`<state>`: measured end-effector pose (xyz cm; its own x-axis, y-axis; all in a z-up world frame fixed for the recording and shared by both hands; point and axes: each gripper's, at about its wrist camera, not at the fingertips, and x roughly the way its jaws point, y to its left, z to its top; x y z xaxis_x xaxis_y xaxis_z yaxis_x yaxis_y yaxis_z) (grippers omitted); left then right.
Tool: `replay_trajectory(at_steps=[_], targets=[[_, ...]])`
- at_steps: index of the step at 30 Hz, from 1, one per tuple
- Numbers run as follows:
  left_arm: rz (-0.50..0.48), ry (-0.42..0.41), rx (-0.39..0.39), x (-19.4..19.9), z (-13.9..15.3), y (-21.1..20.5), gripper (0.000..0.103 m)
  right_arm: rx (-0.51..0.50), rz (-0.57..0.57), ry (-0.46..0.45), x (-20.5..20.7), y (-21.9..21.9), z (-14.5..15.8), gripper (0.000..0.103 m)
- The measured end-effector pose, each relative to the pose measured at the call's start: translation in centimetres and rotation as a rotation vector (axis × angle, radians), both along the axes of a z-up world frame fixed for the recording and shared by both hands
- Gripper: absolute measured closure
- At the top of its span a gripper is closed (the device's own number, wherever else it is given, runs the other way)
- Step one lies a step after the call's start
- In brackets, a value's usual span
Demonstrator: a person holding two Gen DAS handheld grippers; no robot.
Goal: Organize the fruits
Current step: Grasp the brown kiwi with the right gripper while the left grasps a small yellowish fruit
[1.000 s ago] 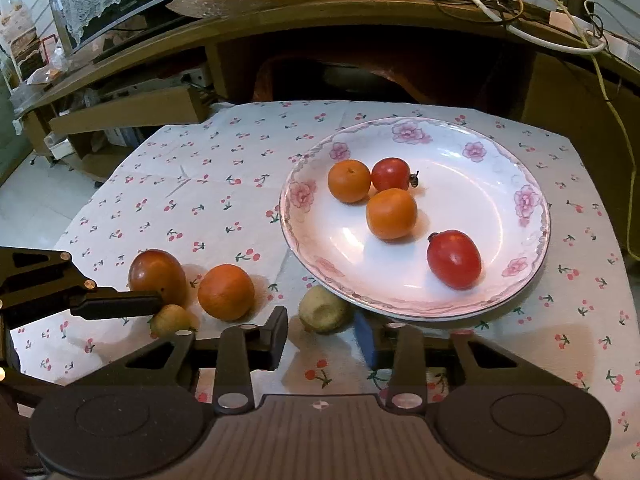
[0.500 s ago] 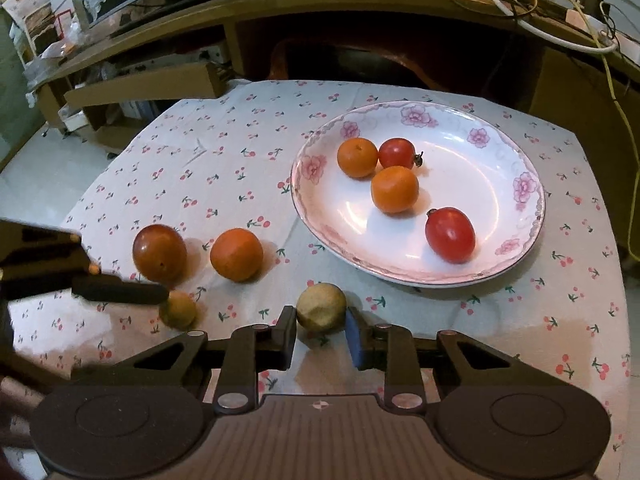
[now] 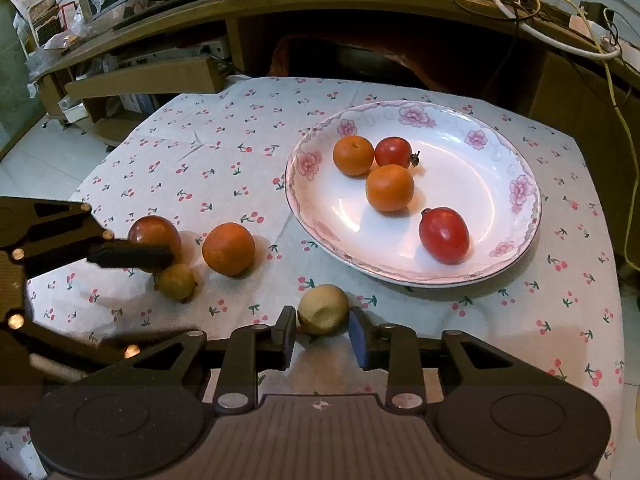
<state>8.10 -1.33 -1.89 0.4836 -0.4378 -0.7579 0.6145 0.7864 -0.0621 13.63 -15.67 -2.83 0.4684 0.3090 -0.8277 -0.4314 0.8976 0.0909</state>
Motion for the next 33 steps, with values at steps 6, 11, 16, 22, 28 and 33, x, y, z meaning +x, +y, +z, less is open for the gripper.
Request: replay_trajectory(at_steps=[6, 11, 16, 22, 28, 33], targets=[[0.032, -0.023, -0.026, 0.0, 0.8, 0.9, 0.049, 0.009, 0.002, 0.008, -0.2, -0.1, 0.1, 0.070], [0.037, -0.020, 0.052, -0.2, -0.7, 0.2, 0.049, -0.005, 0.000, -0.004, -0.1, 0.1, 0.0, 0.070], [-0.023, -0.038, 0.109, -1.5, -1.8, -1.6, 0.049, -0.023, 0.003, -0.022, -0.1, 0.3, -0.1, 0.069], [0.010, -0.024, 0.077, -1.2, -1.9, -1.3, 0.052, -0.010, -0.009, -0.020, 0.0, -0.1, -0.1, 0.068], [0.012, -0.035, 0.080, -1.3, -1.9, -1.1, 0.051, -0.012, 0.000, -0.032, 0.0, -0.1, -0.2, 0.054], [0.019, -0.051, 0.093, -1.2, -1.8, -1.0, 0.052, -0.011, -0.004, -0.040, 0.1, 0.1, -0.2, 0.051]])
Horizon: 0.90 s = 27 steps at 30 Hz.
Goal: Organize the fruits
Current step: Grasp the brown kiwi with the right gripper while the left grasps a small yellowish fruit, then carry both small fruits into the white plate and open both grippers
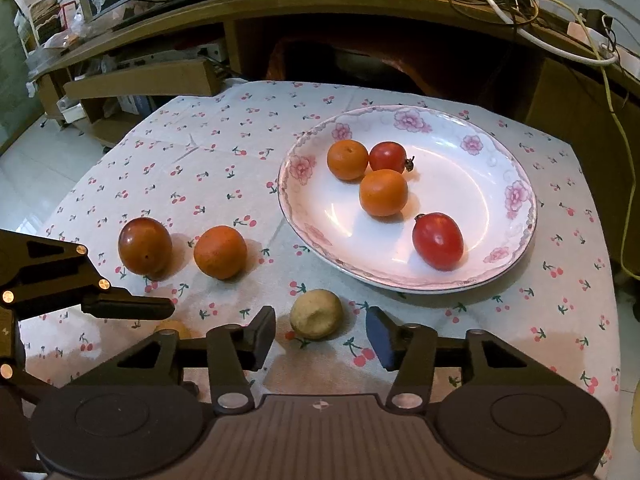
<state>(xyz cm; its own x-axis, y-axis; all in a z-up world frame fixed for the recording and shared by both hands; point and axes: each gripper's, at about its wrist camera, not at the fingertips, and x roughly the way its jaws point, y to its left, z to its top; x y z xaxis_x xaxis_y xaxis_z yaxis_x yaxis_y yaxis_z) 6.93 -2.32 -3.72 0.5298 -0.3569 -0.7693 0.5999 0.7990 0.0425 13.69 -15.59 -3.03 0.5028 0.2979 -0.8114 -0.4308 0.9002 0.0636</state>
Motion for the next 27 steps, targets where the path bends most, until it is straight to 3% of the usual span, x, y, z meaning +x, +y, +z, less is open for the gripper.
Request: replay_trajectory(at_steps=[3, 4, 6, 8, 27], targets=[[0.006, 0.008, -0.009, 0.0, 0.0, 0.2, 0.053, 0.001, -0.001, 0.002, 0.0, 0.0, -0.1, 0.051], [0.009, 0.011, -0.011, 0.1, 0.0, 0.2, 0.057, -0.004, 0.001, 0.002, 0.0, 0.0, -0.1, 0.052], [0.015, 0.028, -0.021, 0.3, 0.2, 0.2, 0.068, -0.013, 0.009, 0.003, 0.0, 0.1, 0.0, 0.068], [0.026, 0.035, -0.031, 0.5, 0.3, 0.3, 0.072, -0.008, 0.010, 0.009, 0.0, 0.1, 0.2, 0.073], [0.087, -0.077, -0.075, 3.6, 4.2, -0.5, 0.072, 0.072, -0.015, -0.067, -0.1, -1.1, 3.6, 0.074]])
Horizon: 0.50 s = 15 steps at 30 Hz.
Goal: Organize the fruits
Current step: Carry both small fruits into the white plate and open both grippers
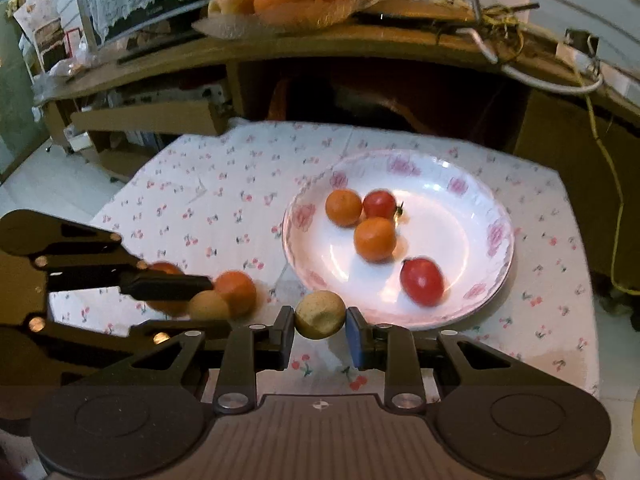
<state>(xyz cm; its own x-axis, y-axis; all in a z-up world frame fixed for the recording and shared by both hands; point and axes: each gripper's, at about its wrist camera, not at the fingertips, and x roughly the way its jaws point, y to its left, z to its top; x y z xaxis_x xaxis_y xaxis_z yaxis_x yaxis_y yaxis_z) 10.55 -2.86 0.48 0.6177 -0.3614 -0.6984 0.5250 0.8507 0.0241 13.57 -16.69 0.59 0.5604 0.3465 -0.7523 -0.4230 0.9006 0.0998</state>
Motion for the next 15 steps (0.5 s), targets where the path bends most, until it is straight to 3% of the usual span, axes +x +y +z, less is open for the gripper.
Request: replay_trajectory(at_steps=[9, 15], targets=[[0.024, -0.036, -0.021, 2.6, 0.6, -2.0, 0.073, 0.003, -0.079, -0.029, 1.5, -1.6, 0.3, 0.074], [0.053, -0.031, -0.025, 4.6, -0.5, -2.5, 0.073, -0.007, -0.115, -0.019, 2.7, -2.3, -0.5, 0.074]])
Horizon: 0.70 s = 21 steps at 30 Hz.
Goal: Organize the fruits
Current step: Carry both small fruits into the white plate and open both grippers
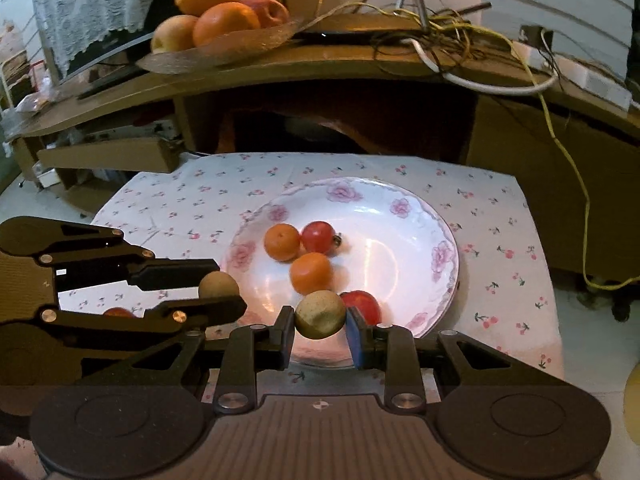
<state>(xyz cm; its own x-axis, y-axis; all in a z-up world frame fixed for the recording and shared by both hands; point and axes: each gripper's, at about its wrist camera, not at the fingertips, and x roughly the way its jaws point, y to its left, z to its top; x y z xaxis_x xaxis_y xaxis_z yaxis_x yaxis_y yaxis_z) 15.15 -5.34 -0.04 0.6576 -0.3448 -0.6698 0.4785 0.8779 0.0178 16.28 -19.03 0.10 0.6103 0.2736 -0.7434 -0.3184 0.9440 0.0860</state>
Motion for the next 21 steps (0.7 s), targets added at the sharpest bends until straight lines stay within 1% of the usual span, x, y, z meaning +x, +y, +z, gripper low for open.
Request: replay_trajectory(at_steps=[3, 8, 15, 21], targets=[[0.011, 0.013, 0.009, 0.6, -0.8, 0.0, 0.073, -0.007, 0.000, 0.012, 0.4, 0.0, -0.6, 0.074], [0.020, 0.005, 0.016, 1.2, -1.2, -0.1, 0.072, -0.015, 0.000, -0.001, 0.8, 0.1, -0.8, 0.074], [0.041, 0.004, 0.011, 1.6, -1.1, 0.0, 0.071, -0.021, -0.015, -0.014, 1.0, -0.2, -0.8, 0.070], [0.057, -0.008, 0.007, 1.7, -0.8, 0.2, 0.069, -0.011, -0.021, -0.022, 1.0, -0.4, -0.7, 0.069]])
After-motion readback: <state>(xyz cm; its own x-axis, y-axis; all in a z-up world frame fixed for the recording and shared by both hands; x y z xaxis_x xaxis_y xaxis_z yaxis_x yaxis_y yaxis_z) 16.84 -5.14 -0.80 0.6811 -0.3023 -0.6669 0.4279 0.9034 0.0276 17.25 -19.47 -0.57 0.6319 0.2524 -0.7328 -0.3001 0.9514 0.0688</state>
